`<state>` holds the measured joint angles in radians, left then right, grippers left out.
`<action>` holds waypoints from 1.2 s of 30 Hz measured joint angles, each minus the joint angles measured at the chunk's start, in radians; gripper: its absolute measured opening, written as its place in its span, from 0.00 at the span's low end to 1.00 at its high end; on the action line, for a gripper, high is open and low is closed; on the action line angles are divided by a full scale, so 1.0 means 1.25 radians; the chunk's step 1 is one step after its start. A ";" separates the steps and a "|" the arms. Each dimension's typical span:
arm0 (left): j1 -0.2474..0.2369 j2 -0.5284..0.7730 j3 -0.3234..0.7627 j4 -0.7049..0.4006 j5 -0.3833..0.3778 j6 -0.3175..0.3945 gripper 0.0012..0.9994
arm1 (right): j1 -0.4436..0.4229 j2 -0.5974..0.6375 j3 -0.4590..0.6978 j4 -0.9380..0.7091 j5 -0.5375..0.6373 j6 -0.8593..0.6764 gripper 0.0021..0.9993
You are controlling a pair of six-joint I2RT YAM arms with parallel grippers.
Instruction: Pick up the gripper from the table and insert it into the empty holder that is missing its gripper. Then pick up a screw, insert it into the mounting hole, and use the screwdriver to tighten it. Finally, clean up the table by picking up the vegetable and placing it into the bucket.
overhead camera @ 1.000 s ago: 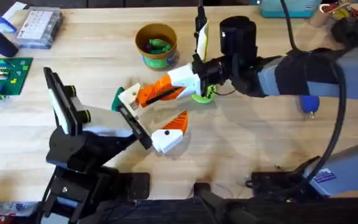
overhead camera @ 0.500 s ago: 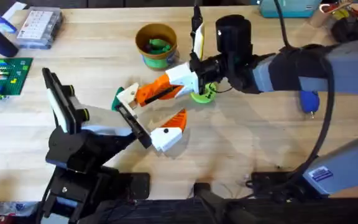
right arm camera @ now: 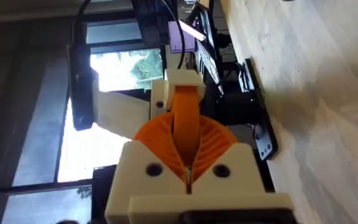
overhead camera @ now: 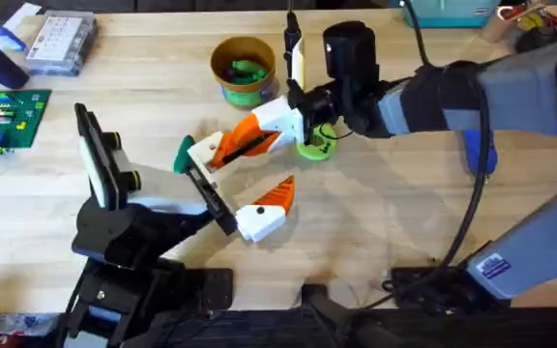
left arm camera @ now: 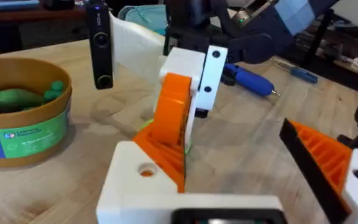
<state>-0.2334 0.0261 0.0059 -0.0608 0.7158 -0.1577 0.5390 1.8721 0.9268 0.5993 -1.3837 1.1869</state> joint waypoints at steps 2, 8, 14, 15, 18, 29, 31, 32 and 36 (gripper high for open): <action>-0.001 0.000 0.000 0.000 0.003 0.000 0.99 | -0.001 0.000 0.000 -0.001 -0.004 0.004 0.01; -0.003 0.000 0.000 0.000 0.003 0.000 0.99 | 0.014 0.000 0.000 0.000 -0.003 0.014 0.01; -0.002 0.000 0.000 -0.001 0.001 -0.003 0.99 | 0.028 0.000 0.003 0.002 0.014 0.015 0.01; -0.002 0.000 0.000 -0.001 0.000 -0.003 0.99 | 0.028 0.000 0.003 0.002 0.016 0.016 0.01; -0.002 0.000 0.000 -0.001 -0.002 -0.003 0.99 | 0.029 0.000 0.006 0.002 0.022 0.017 0.01; -0.002 0.000 0.000 -0.001 -0.011 -0.006 0.99 | 0.033 0.000 0.008 0.002 0.045 0.017 0.01; -0.002 0.000 0.000 -0.001 -0.010 -0.006 0.99 | 0.033 0.000 0.008 0.003 0.050 0.017 0.01; -0.002 0.000 0.000 -0.001 -0.010 -0.006 0.99 | 0.033 0.000 0.008 0.002 0.051 0.017 0.01; -0.002 0.000 0.000 -0.001 -0.012 -0.006 0.99 | 0.034 0.000 0.010 0.002 0.059 0.018 0.01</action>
<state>-0.2356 0.0261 0.0059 -0.0620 0.7008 -0.1658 0.5820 1.8725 0.9390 0.6022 -1.3096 1.2091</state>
